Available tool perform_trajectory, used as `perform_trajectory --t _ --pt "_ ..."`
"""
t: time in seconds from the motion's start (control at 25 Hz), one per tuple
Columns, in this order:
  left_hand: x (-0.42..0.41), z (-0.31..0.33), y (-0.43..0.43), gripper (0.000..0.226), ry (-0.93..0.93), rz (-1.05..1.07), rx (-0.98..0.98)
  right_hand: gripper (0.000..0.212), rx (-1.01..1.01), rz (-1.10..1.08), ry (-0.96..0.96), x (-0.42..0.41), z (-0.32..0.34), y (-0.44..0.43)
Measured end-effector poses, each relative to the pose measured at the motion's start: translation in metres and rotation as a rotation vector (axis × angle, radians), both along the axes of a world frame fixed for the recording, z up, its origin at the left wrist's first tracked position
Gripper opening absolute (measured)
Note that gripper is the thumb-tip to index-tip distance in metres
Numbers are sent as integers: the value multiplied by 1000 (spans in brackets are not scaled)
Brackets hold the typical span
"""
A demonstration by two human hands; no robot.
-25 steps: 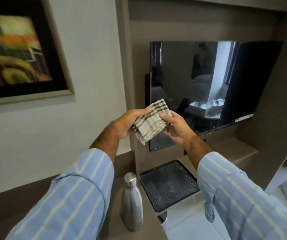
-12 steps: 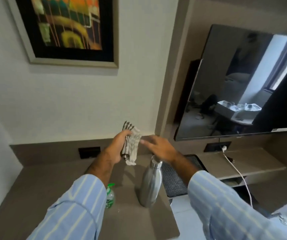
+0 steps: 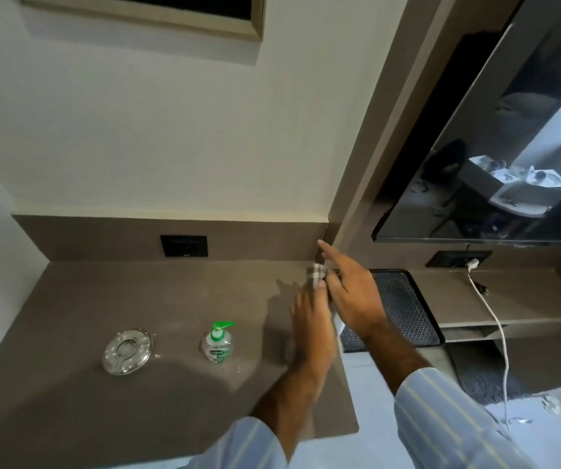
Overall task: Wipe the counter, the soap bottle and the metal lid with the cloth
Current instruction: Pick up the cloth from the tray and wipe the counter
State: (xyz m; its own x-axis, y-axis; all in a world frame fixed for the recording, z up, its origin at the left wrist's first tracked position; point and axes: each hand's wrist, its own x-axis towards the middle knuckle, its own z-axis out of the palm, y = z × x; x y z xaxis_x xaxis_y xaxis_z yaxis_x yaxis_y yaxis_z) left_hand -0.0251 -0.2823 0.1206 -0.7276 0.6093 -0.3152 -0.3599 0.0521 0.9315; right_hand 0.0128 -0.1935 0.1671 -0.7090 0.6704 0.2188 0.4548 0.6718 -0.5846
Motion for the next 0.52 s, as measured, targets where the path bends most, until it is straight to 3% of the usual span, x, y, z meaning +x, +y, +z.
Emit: perform_trajectory --t 0.12,0.24,0.36,0.4,0.52 --pt "18 -33 -1 54 208 61 -9 59 -59 -19 65 2 -3 6" --pt "-14 -53 -3 37 13 48 -228 58 -77 -36 95 9 -6 9" --pt "-25 -35 14 38 -122 -61 -128 57 -74 -53 120 13 -9 9" --pt "-17 -29 18 38 -79 -70 -51 57 -63 -61 131 12 -8 11" --pt "27 -48 6 55 296 -47 -14 58 -50 -63 135 14 -8 15"
